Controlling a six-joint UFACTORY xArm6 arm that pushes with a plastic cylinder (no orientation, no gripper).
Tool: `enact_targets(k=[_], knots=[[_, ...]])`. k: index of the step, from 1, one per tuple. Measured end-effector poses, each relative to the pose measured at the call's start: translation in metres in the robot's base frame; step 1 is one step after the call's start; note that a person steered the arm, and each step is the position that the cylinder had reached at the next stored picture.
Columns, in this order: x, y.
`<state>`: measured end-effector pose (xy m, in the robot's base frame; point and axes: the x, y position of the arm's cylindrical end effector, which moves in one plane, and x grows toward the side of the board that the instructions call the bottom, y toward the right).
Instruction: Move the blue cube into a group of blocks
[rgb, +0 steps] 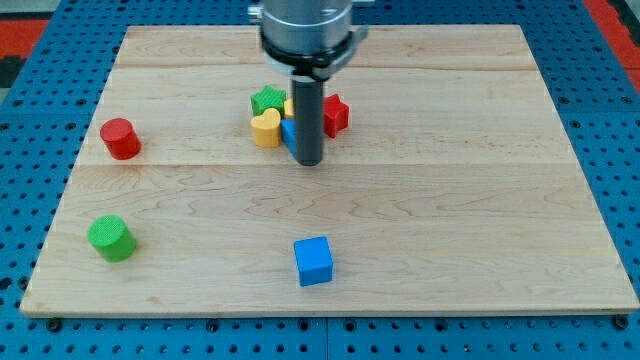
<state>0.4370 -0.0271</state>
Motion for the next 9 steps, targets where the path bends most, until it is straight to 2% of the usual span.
enact_targets(k=[2, 3, 4, 5, 6, 7, 8, 9], knots=[[0.069, 0.013], [0.092, 0.087], [0.161, 0.068], [0.145, 0.006], [0.089, -0.047], [0.045, -0.068], [0.072, -0.077], [0.054, -0.123]])
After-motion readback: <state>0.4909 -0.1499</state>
